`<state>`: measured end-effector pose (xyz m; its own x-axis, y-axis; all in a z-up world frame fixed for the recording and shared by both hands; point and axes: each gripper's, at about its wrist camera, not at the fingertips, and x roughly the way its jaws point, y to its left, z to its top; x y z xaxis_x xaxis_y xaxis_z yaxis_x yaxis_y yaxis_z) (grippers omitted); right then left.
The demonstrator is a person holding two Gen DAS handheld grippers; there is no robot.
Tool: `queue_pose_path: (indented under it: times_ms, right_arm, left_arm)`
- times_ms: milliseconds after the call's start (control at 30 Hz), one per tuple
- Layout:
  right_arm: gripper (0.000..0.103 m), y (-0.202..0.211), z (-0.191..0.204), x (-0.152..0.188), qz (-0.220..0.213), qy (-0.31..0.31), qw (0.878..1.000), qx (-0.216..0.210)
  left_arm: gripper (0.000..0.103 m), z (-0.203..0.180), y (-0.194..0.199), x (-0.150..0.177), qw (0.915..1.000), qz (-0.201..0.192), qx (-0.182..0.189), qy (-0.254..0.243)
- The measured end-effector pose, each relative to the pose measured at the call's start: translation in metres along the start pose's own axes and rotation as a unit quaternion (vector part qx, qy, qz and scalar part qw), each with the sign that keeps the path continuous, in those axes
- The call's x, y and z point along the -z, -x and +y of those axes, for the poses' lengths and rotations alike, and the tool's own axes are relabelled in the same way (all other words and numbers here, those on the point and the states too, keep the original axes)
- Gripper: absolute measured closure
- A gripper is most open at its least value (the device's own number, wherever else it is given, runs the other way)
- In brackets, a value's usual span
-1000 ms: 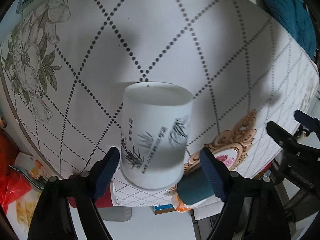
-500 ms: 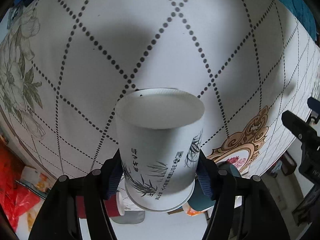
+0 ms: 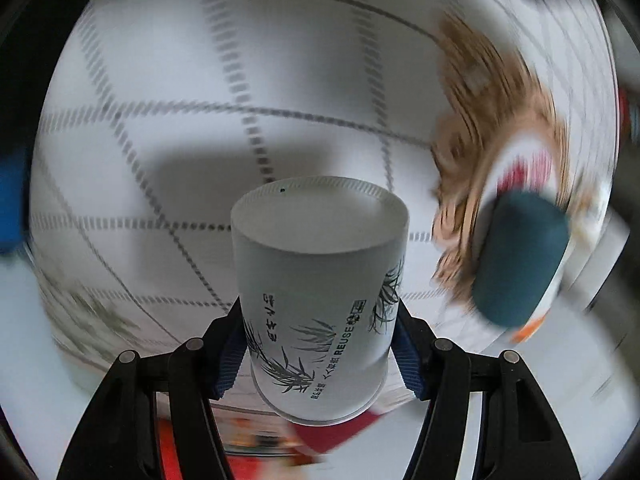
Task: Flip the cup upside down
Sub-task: 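Lift and rotate the white cup with the right gripper, rim downward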
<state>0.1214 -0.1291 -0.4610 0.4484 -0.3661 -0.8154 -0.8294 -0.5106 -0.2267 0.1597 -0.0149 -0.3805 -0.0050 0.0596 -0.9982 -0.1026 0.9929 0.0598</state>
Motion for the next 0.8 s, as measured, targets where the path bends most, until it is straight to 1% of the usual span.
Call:
queue_pose_path:
  times_ms: [33, 100, 167, 233, 333, 367, 433, 533, 600, 633, 700, 733, 767, 800]
  right_arm:
    - [0.037, -0.002, -0.010, 0.000, 0.005, -0.038, 0.999, -0.024]
    - [0.037, -0.007, -0.029, 0.003, 0.017, -0.116, 0.990, -0.078]
    - [0.037, -0.014, -0.047, 0.008, 0.027, -0.189, 0.973, -0.133]
    - [0.037, -0.021, -0.060, 0.015, 0.031, -0.247, 0.952, -0.176]
    - [0.037, -0.033, -0.075, 0.028, 0.031, -0.327, 0.912, -0.244]
    - [0.037, -0.035, -0.079, 0.033, 0.031, -0.343, 0.903, -0.258]
    - [0.037, -0.040, -0.083, 0.041, 0.029, -0.378, 0.879, -0.289]
    - [0.037, -0.049, -0.086, 0.053, 0.026, -0.429, 0.837, -0.339]
    - [0.037, -0.054, -0.085, 0.059, 0.024, -0.461, 0.805, -0.373]
    - [0.037, -0.056, -0.083, 0.062, 0.024, -0.472, 0.793, -0.385]
    - [0.037, -0.062, -0.081, 0.067, 0.023, -0.497, 0.760, -0.418]
    - [0.037, -0.064, -0.078, 0.071, 0.024, -0.504, 0.747, -0.432]
    - [0.037, -0.067, -0.076, 0.073, 0.025, -0.515, 0.729, -0.450]
    - [0.037, -0.070, -0.074, 0.075, 0.027, -0.522, 0.716, -0.462]
  left_arm:
    - [0.018, 0.002, 0.002, -0.001, 1.0000, -0.002, -0.001, -0.001]
    - [0.018, 0.001, 0.006, -0.002, 1.0000, -0.004, -0.004, -0.003]
    - [0.018, 0.002, 0.010, -0.003, 1.0000, -0.006, -0.006, -0.005]
    - [0.018, 0.003, 0.010, -0.005, 0.9999, -0.007, -0.007, -0.010]
    - [0.018, 0.000, 0.012, -0.006, 0.9998, -0.009, -0.009, -0.017]
    - [0.018, -0.001, 0.013, -0.007, 0.9997, -0.010, -0.009, -0.020]
    - [0.018, -0.002, 0.012, -0.008, 0.9996, -0.011, -0.010, -0.025]
    - [0.018, -0.002, 0.011, -0.007, 0.9993, -0.012, -0.011, -0.033]
    - [0.018, -0.003, 0.011, -0.008, 0.9992, -0.012, -0.012, -0.037]
    - [0.018, -0.004, 0.011, -0.008, 0.9991, -0.013, -0.012, -0.039]
    - [0.018, -0.006, 0.012, -0.009, 0.9989, -0.014, -0.013, -0.043]
    - [0.018, -0.010, 0.014, -0.007, 0.9988, -0.014, -0.014, -0.045]
    - [0.018, -0.011, 0.014, -0.008, 0.9987, -0.015, -0.015, -0.046]
    - [0.018, -0.011, 0.014, -0.008, 0.9986, -0.015, -0.015, -0.048]
